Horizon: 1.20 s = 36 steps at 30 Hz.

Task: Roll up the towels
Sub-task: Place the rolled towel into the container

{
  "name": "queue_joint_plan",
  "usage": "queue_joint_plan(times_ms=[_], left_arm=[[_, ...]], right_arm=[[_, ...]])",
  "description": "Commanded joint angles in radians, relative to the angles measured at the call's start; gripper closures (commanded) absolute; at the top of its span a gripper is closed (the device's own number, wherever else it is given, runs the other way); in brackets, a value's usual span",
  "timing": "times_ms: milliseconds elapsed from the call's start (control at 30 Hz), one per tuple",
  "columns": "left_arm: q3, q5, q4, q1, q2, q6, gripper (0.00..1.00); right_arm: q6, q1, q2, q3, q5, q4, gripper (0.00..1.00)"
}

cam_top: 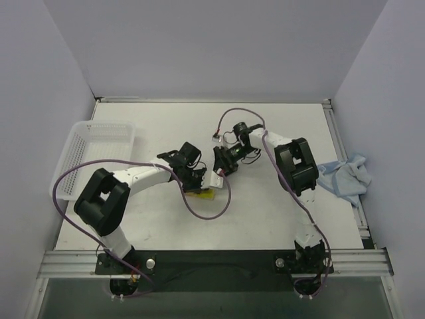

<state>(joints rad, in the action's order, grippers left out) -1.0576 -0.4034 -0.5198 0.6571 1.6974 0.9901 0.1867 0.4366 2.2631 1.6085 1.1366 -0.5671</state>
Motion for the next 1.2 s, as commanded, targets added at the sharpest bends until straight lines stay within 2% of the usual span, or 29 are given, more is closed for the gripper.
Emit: queue_joint_plan(times_ms=[0, 233, 533, 767, 900, 933, 967, 1167], left_arm=[[0.005, 0.043, -0.101, -0.020, 0.062, -0.138, 0.89], [-0.039, 0.025, -0.111, -0.039, 0.093, -0.234, 0.85], [-0.082, 0.000, -0.121, -0.051, 0.130, -0.283, 0.81], [-0.087, -0.023, -0.128, -0.053, 0.124, -0.288, 0.72], [-0.074, -0.017, -0.126, -0.050, 0.091, -0.262, 0.57], [-0.068, -0.017, -0.126, -0.050, 0.082, -0.257, 0.56], [-0.065, -0.015, -0.125, -0.047, 0.064, -0.248, 0.54], [-0.022, 0.028, -0.069, -0.010, 0.015, -0.225, 0.43]], right_arm=[[-0.052, -0.055, -0.123, -0.027, -0.046, -0.030, 0.37], [-0.076, -0.003, -0.174, -0.145, 0.009, -0.024, 0.44], [-0.090, 0.063, -0.140, -0.145, -0.018, 0.016, 0.45], [-0.133, 0.083, -0.056, -0.102, -0.064, 0.047, 0.69], [-0.147, 0.077, -0.060, -0.108, -0.058, 0.061, 0.90], [-0.151, 0.077, -0.060, -0.108, -0.054, 0.061, 0.93], [-0.159, 0.074, -0.062, -0.107, -0.051, 0.062, 1.00], [-0.187, 0.062, -0.054, -0.105, -0.011, 0.062, 1.00]])
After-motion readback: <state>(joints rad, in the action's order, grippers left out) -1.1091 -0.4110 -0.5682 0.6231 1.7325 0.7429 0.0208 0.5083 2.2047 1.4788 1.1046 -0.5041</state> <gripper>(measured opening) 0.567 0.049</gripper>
